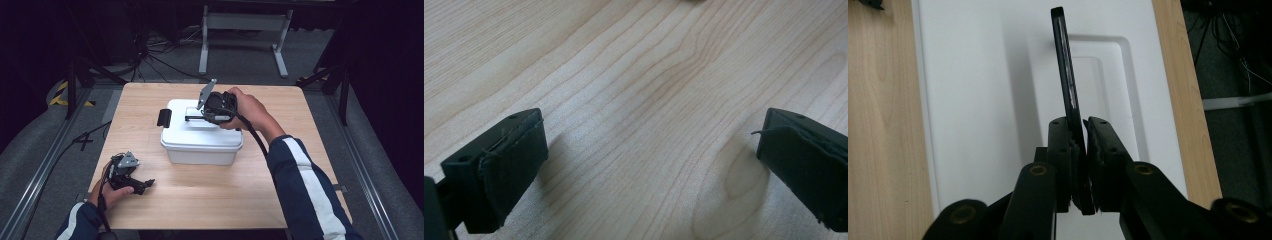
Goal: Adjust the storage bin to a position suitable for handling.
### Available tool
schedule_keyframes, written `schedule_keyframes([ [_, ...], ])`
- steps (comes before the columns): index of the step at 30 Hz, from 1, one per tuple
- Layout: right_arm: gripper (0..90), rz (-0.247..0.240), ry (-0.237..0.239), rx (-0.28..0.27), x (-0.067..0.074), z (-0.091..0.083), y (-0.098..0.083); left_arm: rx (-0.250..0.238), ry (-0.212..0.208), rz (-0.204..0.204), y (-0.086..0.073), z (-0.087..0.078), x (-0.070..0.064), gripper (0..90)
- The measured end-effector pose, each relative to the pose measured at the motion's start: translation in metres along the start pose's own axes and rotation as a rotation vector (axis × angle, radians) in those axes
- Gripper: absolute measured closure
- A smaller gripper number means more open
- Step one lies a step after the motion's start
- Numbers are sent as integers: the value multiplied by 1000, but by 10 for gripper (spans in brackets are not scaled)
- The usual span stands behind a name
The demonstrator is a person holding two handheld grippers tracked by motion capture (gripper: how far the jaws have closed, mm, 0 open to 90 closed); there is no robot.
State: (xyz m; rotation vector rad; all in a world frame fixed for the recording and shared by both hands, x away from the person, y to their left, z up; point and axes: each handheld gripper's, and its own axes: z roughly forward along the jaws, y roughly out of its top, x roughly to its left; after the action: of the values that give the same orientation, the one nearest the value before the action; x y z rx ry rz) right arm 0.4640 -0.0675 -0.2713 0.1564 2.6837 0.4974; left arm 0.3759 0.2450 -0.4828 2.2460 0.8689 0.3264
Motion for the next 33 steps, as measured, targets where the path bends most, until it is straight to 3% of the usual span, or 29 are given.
schedule_keyframes([
  [13,839,-43,-21,2,2,2,3,1,1,6,0,0,0,4],
  [25,851,-77,-21,-29,2,-3,6,-1,1,1,0,0,0,4],
  [33,852,-81,-33,-82,-1,-12,1,2,1,6,0,0,0,4],
])
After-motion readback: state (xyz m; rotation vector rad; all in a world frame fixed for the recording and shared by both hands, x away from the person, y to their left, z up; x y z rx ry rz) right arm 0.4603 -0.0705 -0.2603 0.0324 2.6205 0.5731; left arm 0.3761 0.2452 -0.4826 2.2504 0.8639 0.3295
